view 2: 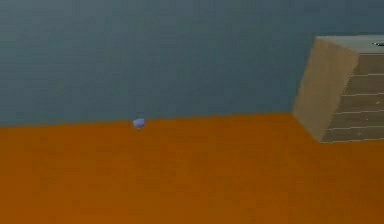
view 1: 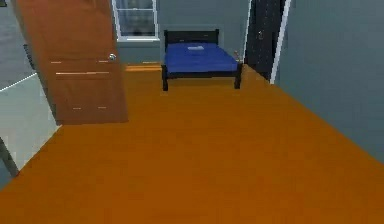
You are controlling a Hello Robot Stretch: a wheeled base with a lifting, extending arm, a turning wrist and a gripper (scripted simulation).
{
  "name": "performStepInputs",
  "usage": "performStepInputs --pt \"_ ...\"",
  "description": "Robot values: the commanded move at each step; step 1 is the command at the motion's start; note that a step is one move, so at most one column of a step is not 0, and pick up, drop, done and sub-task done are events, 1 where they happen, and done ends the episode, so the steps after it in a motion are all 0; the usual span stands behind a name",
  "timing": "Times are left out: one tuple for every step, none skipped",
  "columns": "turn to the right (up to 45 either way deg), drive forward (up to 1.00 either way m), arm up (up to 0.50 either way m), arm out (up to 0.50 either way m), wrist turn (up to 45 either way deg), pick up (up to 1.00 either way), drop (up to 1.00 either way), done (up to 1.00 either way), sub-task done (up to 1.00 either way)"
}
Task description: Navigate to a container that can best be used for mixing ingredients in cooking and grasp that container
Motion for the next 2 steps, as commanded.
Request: performStepInputs --pt "0.0 0.35 0.0 0.0 0.0 0.0 0.0 0.0 0.0" --pt "-45.0 0.0 0.0 0.0 0.0 0.0 0.0 0.0 0.0"
